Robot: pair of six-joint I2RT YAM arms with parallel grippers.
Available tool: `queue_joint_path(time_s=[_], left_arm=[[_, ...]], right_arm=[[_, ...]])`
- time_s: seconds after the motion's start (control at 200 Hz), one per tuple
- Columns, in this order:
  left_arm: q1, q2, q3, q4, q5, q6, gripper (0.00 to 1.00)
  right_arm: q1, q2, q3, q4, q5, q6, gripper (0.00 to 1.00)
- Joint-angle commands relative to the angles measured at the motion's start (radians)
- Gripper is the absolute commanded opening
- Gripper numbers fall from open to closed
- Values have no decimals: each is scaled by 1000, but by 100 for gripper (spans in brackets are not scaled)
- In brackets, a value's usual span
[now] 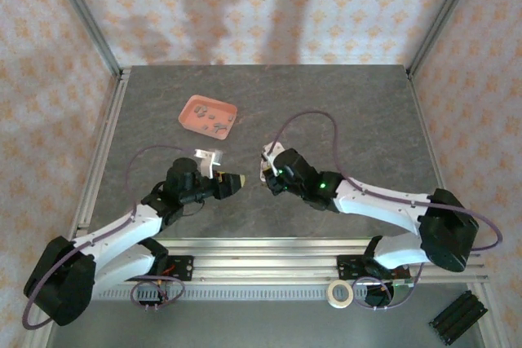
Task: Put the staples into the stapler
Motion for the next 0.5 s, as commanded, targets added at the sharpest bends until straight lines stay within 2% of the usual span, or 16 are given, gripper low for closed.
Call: queue_joint_path(time_s=[0.0, 0.225, 0.36, 0.495], left_arm=[[-71, -55, -26, 127, -22, 279, 50], [-167, -71, -22, 149, 4, 712, 46], [-198, -71, 4, 97, 3, 891, 46], [-241, -51, 64, -15, -9, 1049, 46]], right_arm=[[-19, -53, -44, 93, -57, -8, 7], [-20, -184, -178, 251, -172, -239, 5], [-20, -257, -248, 315, -225, -384, 3], [-20, -289, -261, 308, -232, -454, 2]])
